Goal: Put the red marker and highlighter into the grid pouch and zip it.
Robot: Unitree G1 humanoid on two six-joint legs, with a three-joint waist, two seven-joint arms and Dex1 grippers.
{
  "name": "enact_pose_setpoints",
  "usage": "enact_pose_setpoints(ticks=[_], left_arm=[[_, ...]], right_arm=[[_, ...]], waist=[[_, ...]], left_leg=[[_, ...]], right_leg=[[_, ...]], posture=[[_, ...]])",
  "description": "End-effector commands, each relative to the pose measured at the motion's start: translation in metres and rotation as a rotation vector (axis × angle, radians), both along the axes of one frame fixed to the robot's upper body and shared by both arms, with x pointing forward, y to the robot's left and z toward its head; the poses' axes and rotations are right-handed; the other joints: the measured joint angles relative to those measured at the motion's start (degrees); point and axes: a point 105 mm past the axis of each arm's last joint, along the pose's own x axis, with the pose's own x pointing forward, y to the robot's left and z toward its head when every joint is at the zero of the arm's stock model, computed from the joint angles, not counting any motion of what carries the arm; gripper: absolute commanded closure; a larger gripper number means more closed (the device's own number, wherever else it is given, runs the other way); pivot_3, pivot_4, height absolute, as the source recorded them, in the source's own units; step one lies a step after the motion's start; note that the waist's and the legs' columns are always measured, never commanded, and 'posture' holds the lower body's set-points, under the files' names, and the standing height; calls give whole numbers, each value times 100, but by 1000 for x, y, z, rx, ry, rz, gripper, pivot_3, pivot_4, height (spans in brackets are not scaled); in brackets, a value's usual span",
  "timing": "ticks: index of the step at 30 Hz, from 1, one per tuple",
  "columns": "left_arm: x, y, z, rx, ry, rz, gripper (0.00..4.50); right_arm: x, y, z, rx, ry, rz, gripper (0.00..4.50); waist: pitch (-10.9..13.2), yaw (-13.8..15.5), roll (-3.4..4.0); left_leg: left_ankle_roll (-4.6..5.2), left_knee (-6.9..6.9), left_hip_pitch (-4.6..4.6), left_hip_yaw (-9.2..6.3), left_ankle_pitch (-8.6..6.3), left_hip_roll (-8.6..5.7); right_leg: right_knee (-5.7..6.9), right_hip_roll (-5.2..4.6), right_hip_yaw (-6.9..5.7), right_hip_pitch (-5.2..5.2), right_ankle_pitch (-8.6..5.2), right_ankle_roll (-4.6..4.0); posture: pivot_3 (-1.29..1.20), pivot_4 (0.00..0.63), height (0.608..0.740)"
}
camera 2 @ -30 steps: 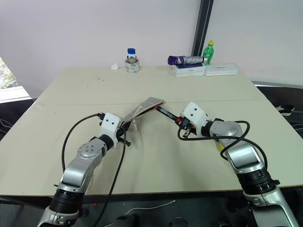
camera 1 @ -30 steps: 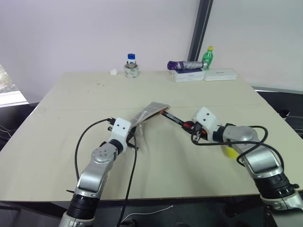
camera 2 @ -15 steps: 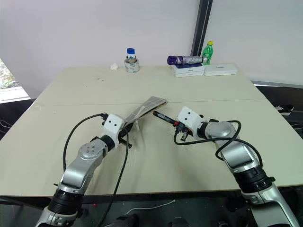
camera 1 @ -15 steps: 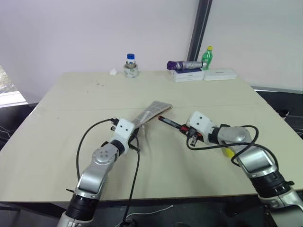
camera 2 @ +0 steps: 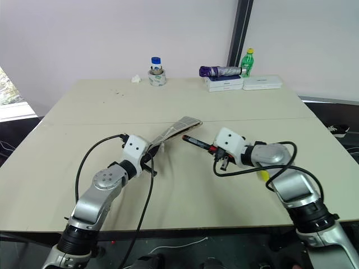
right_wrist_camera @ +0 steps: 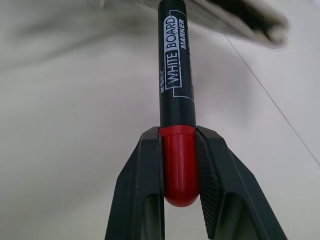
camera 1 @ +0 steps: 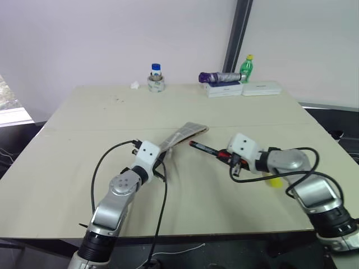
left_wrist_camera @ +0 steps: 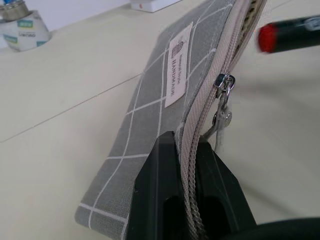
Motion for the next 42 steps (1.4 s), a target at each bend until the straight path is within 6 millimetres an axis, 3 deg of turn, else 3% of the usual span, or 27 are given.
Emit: enact_pose_setpoints(ticks=[1,6,23,42], left_arm=[[1,3,10,-10,-32,8,4500],[0,-1,9,-9,-30,-9,4500],[-6,-8,7,28,-43,-53,4500],[-27,-29,1,241,-105,-335,4500]], right_arm=[[-4,-4,24,15,-80,7,4156],[4,-12,26,6,-95,-50,4156],[12,5,19,-13,-89,-25,4156],[0,56,2,-288,-187,254,4156]], waist=[[0,-10,0],[0,7,0],[0,6,0],[0,-1,0]], left_leg=[[0,-1,0,0,0,1],[0,0,0,0,0,0],[0,-1,-1,-1,0,0],[0,-2,0,-1,0,1]], right_leg=[[0,1,0,0,0,0],[0,0,0,1,0,0],[0,-1,0,0,0,0],[0,0,0,-1,0,0]], posture=[[0,150,740],[0,150,740],[0,150,740],[0,150,740]])
